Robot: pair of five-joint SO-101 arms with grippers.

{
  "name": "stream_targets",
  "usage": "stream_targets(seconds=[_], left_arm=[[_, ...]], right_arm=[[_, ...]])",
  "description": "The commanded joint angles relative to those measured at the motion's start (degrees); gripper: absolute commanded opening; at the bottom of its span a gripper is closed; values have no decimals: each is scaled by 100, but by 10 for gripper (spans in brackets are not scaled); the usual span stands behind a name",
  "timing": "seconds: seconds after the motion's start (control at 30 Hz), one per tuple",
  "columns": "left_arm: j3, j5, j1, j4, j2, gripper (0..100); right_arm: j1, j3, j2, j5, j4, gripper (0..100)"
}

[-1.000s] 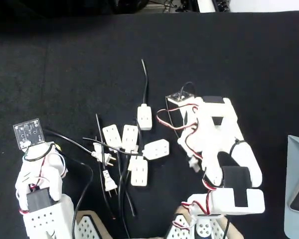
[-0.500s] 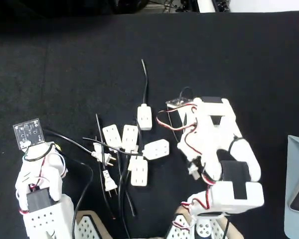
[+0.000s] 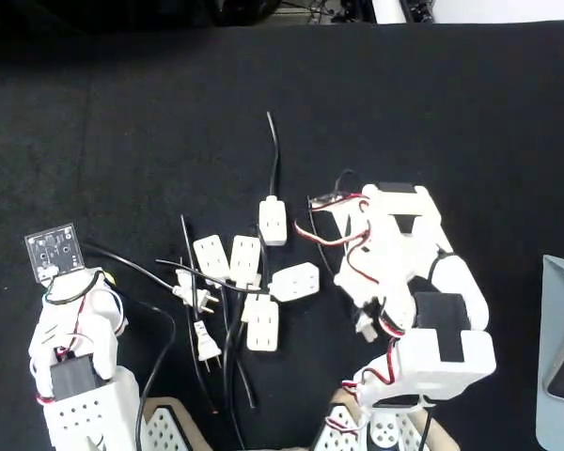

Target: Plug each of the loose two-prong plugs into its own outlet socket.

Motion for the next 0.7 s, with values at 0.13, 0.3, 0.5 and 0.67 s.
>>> stream_targets(seconds=[0.13,0.3,0.5,0.67], left_arm=[[101,9,-66,44,-26,30],[101,9,-374,44,-26,30],[-233,-1582,-488,18,-26,30],[-831,-2154,-31,88,-26,30]], right_arm=[[-44,-435,-1604,62,431,11],[-343,277,-3600,18,299,11],[-448,1402,-5508,-457,-615,11],[-466,2009,-6202,-1310,-1371,11]])
